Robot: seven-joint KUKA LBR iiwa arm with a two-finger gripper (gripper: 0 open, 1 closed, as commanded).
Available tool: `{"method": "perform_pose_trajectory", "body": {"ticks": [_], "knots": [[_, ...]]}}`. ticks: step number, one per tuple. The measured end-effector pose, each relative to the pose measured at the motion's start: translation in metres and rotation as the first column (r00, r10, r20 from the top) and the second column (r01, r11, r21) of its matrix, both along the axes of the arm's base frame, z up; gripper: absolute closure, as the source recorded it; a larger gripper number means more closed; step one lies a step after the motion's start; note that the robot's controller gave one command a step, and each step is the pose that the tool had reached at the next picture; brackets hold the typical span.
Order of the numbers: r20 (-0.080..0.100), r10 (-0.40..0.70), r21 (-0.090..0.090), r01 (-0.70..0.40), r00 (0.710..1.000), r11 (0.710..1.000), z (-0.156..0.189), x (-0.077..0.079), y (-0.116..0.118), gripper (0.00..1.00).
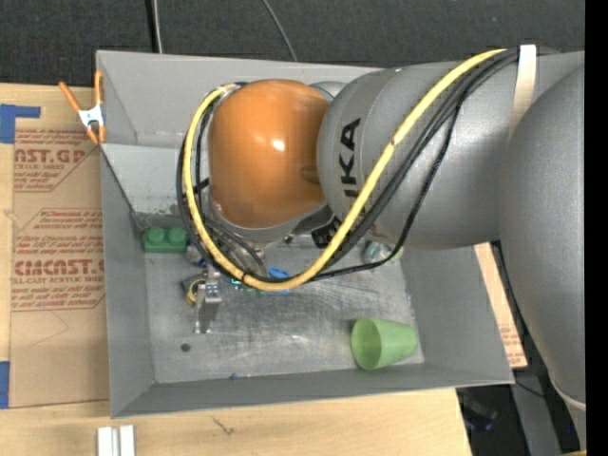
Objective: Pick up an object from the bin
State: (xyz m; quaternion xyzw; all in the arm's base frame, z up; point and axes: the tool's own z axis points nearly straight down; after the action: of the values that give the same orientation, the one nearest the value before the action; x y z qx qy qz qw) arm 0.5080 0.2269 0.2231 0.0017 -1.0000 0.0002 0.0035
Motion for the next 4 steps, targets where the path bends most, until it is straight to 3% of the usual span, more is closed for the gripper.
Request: {"method": "perform_pose_trajectory", "body": {"ticks": [1,2,3,4], "knots": [[0.014,0.222,0.003,-0.222,0.975,0.975,-0.14,0.038,-0.052,0.0],[0.01,0.164,0.003,-0.164,0.986,0.986,-0.123,0.039,-0.039,0.0],[0.01,0.152,-0.002,-0.152,0.988,0.988,-0.123,0.063,-0.107,0.0],[0.017,0.005,0.01,-0.005,1.0,1.0,-0.147,0.062,-0.132,0.0]]}}
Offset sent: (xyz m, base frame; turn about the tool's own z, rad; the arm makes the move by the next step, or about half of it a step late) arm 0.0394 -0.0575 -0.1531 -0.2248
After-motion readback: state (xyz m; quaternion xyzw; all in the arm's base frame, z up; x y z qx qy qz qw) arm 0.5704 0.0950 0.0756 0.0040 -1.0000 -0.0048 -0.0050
